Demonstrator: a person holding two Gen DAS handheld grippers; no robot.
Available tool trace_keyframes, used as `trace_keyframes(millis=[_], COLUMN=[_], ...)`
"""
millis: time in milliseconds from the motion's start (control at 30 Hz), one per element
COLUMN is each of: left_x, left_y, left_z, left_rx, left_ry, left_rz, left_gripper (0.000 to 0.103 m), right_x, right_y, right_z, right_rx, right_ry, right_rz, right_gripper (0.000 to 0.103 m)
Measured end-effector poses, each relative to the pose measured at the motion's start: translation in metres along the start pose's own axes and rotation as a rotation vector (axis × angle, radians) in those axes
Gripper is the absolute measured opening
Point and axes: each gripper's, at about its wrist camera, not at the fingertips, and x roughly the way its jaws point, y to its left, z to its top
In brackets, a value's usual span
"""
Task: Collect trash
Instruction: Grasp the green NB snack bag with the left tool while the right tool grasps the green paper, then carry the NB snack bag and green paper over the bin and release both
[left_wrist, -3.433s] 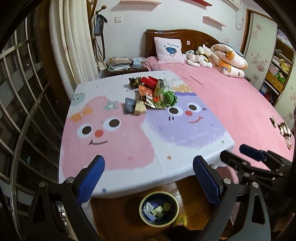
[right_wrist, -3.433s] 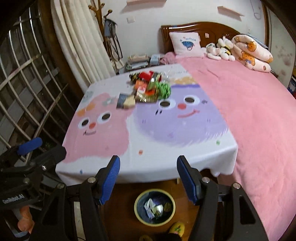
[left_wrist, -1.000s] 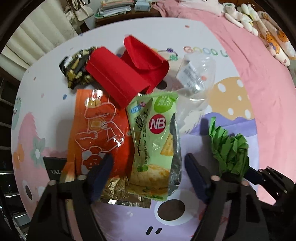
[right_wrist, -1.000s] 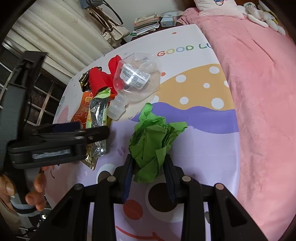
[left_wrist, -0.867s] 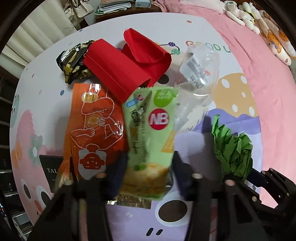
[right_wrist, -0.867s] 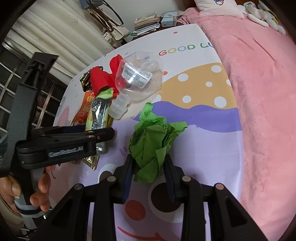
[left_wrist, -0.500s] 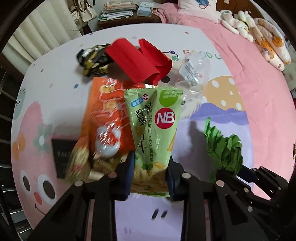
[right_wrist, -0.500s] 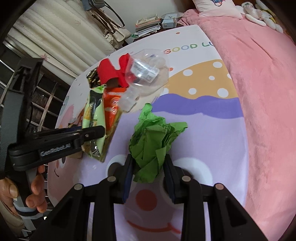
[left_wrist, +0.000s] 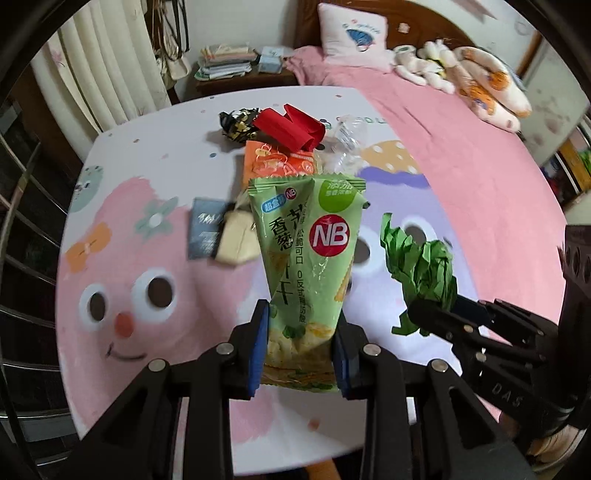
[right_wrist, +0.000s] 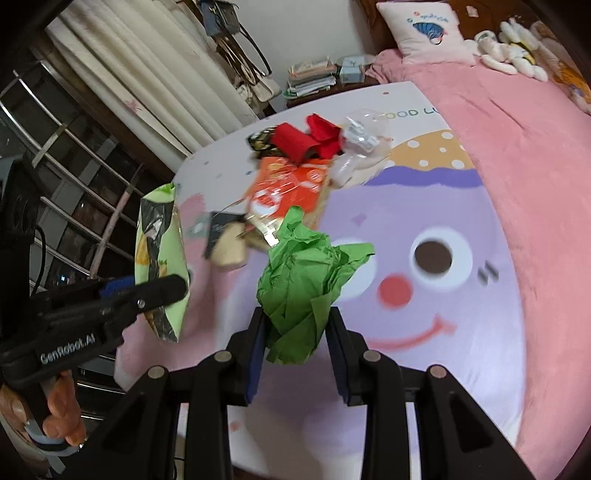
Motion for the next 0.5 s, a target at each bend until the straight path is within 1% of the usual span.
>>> trace_keyframes(millis=[100, 267, 333, 500], left_x=[-0.026, -0.059, -0.068, -0.080], left_y=[0.016, 0.038, 0.044, 0.056], left_z=[-0.033, -0.087, -0.106, -0.158], left_rx=[0.029, 0.050, 0.058, 0.070], left_ry=[-0.030, -0.054, -0.056, -0.033], left_rz=[-0.013, -0.046, -0.055, -0.085], left_gripper=[0.029, 0.029, 0.029, 0.029], right_x=[-0.016, -0.036, -0.044, -0.050], right_y=[0.026, 0.069, 0.085, 0.110], right_z=[-0.031, -0.081, -0.103, -0.148], right_rx=[0.016, 0.009, 0.000, -0.021], right_ry=[-0.025, -0.041, -0.042, -0.021], right_rz=[-0.011, -0.036, -0.047, -0.070], right_gripper=[0.032, 0.032, 0.032, 0.032])
